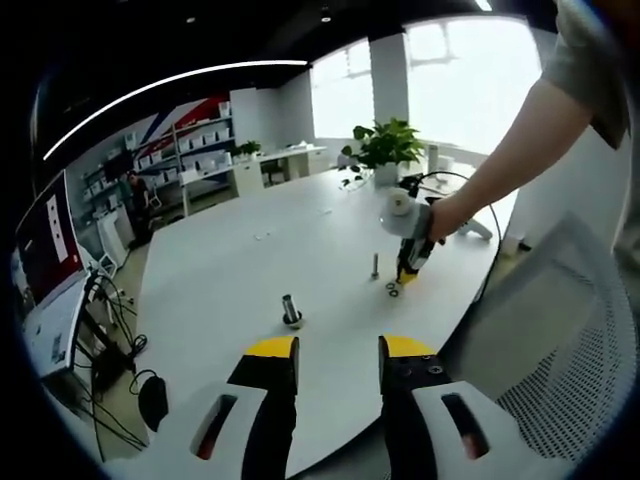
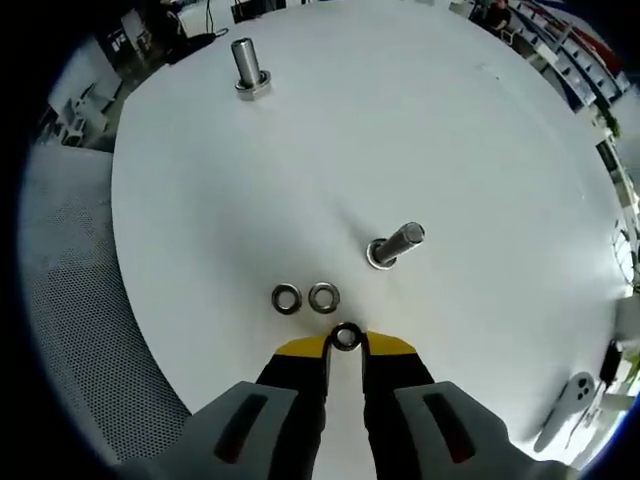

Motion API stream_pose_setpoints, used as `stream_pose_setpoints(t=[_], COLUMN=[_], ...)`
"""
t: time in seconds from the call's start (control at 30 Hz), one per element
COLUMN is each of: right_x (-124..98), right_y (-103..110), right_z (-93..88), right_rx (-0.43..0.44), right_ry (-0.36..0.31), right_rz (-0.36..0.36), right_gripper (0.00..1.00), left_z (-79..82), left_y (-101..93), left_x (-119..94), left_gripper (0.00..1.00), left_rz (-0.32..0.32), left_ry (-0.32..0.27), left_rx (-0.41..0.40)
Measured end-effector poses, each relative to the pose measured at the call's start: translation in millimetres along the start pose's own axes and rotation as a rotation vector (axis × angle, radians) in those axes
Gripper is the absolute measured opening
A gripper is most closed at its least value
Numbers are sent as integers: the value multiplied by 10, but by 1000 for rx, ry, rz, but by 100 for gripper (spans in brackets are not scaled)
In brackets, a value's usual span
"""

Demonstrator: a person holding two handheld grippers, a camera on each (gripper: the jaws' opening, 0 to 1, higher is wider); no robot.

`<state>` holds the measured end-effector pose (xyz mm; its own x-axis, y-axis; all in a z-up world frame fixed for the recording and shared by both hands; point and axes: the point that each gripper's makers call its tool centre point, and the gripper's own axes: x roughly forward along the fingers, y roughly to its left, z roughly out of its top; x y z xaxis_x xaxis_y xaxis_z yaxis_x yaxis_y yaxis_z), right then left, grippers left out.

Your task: Place the washer onto the threaded stud by aligning its center hole with the stud, sliding it down to the base, and recovering from edge contact or off-axis alignment until the washer reaches the visible bottom stop.

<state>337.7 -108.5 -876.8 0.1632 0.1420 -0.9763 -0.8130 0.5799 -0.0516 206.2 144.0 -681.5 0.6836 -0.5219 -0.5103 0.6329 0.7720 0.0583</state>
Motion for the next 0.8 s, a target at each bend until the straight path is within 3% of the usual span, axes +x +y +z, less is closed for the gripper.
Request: stream_pose_setpoints(t=[0.33, 0.43, 0.63, 0.8], right_x=[-8, -13, -16, -13], right_y=[-2, 3, -33, 5], right_z=[-6, -16, -36, -39], right_rx=[-9, -21, 87, 44], right_ry=[35, 10, -35, -20], right_rz=[-11, -23, -7, -14], right_gripper=[14, 14, 14, 14], left_z=[20, 17, 37, 49], left_y=[23, 17, 15, 13], left_x=[-12, -12, -22, -28], left_gripper=[30, 30, 30, 30], left_rz=[13, 12, 14, 15], left_ry=[-11, -9, -20, -29], left_rx=[2, 6, 18, 16])
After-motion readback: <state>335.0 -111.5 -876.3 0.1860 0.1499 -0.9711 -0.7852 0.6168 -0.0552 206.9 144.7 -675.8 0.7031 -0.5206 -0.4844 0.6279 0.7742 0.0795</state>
